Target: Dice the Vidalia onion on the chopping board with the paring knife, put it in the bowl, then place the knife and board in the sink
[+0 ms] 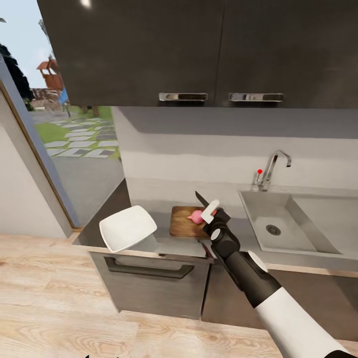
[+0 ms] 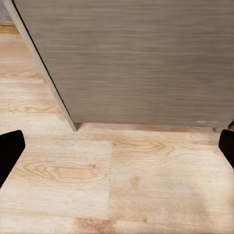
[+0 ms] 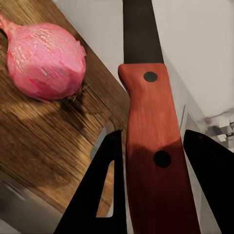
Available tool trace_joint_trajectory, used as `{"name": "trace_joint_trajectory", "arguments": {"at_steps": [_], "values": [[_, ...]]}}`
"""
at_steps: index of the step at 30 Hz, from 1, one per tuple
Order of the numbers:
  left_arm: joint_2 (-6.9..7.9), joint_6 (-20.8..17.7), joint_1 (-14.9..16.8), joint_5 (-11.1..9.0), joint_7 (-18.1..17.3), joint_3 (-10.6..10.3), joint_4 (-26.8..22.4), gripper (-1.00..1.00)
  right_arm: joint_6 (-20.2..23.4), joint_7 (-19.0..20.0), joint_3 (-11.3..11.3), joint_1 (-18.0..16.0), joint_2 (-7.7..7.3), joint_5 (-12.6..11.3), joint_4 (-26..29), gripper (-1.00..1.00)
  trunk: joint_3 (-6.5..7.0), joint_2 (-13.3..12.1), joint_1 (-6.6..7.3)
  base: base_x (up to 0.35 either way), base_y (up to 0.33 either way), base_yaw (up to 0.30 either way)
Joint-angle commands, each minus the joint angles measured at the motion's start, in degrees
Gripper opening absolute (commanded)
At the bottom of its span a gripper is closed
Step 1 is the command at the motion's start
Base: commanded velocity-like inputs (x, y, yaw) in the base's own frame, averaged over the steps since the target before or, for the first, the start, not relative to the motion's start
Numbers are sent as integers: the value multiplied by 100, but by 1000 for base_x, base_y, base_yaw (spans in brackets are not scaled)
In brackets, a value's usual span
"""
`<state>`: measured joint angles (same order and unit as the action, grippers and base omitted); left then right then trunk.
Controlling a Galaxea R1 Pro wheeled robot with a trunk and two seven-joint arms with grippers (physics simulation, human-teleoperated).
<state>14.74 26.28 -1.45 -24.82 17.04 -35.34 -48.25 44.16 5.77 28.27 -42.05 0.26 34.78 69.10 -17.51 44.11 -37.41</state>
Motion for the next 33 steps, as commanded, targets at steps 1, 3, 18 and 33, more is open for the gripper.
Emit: {"name": "trace_joint_trajectory", "arguments": {"at_steps": [1, 3, 18, 33], "values": [[4, 18, 4, -32, 42, -34, -9, 100, 33, 56, 4, -5, 2, 64, 7, -100, -7, 6, -2, 0, 31, 0], [-13, 18, 4, -33, 41, -34, -3, 100, 40, 56, 4, -5, 6, 64, 7, -100, -7, 6, -2, 0, 16, 0], [-76, 18, 4, -32, 42, -30, 104, 100, 66, 56, 4, -5, 62, 47, -85, -100, -70, 6, -2, 0, 1, 0], [-123, 18, 4, -32, 38, -25, 182, 100, 20, 41, -9, -5, 58, 70, -74, -100, -127, 6, -2, 0, 0, 0]]}}
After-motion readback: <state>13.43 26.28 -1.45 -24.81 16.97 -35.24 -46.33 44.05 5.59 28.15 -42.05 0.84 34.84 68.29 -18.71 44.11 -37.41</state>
